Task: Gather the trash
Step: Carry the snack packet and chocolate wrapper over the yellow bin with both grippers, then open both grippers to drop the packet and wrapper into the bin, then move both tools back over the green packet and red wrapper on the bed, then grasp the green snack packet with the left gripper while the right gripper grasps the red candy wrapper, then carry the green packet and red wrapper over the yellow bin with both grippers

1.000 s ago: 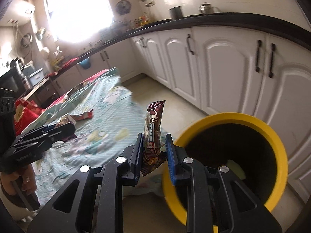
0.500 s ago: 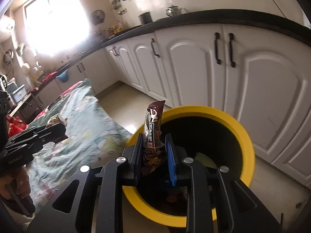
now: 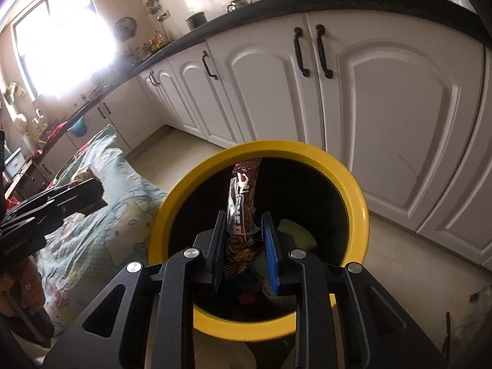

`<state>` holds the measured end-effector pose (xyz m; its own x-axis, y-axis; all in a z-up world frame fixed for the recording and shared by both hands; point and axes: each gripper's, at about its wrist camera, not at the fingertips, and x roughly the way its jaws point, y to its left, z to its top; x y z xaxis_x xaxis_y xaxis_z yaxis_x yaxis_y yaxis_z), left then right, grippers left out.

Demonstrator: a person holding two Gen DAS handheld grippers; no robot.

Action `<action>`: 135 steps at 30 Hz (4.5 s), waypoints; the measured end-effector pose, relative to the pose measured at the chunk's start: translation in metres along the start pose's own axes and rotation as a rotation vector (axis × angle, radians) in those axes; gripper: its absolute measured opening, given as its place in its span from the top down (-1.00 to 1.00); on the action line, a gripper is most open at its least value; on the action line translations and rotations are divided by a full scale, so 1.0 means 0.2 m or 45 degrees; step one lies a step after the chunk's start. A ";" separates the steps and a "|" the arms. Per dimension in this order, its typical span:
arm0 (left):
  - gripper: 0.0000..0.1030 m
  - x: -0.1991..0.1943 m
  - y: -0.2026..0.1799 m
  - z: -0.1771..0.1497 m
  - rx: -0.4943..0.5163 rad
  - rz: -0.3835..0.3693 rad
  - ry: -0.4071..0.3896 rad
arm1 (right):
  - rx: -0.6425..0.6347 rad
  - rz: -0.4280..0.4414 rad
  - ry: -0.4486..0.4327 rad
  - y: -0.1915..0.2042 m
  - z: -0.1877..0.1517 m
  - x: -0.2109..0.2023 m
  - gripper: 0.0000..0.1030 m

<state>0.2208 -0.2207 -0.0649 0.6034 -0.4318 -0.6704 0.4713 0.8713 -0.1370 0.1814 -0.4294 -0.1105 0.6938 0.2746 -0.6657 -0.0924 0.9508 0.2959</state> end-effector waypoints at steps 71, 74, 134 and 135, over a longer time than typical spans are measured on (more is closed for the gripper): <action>-0.79 -0.88 0.96 -0.34 -0.408 0.481 -0.263 | -0.429 0.185 -0.096 1.02 0.23 0.07 -0.70; -0.79 -0.94 1.05 -0.38 -0.429 0.529 -0.267 | -0.486 0.237 -0.081 1.17 0.25 0.12 -0.72; 0.80 -0.95 1.25 -0.87 -0.521 0.536 0.029 | -0.833 0.523 0.374 1.79 -0.12 0.66 0.75; 0.81 -0.94 1.23 -0.86 -0.516 0.525 0.028 | -0.822 0.521 0.369 1.77 -0.13 0.64 0.76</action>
<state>0.1136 0.1154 -0.0979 0.6695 -0.0361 -0.7419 -0.0866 0.9882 -0.1262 0.2188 -0.0542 -0.1078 0.3120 0.5601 -0.7674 -0.7528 0.6385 0.1600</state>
